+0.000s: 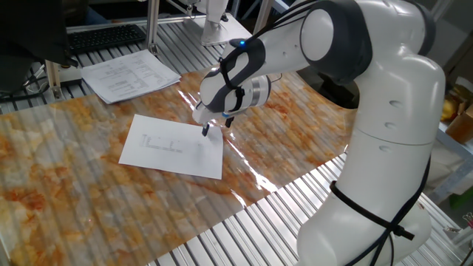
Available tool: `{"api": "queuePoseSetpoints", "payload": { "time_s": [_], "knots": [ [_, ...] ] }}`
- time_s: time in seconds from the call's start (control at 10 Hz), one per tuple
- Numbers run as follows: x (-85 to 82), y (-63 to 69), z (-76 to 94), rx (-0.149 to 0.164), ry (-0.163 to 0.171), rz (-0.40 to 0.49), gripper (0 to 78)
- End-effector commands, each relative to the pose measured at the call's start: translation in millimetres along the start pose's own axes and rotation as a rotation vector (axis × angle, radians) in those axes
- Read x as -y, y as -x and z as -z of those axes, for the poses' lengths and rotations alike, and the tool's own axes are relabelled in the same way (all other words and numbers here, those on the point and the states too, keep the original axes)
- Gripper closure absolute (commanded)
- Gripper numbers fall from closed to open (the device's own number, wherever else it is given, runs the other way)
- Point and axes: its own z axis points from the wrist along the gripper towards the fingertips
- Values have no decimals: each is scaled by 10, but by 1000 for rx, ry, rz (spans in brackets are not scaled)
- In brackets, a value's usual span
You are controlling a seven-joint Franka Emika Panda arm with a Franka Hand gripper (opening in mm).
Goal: Flip over and spread out the paper that is laid flat on the table
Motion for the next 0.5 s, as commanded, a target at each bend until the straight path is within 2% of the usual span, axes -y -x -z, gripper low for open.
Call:
{"api": "queuePoseSetpoints", "payload": {
  "time_s": [0.1,0.5],
  "knots": [
    [5,7,-49,-4,23,4,1],
    [5,2,-95,-2,32,16,1]
  ]
}}
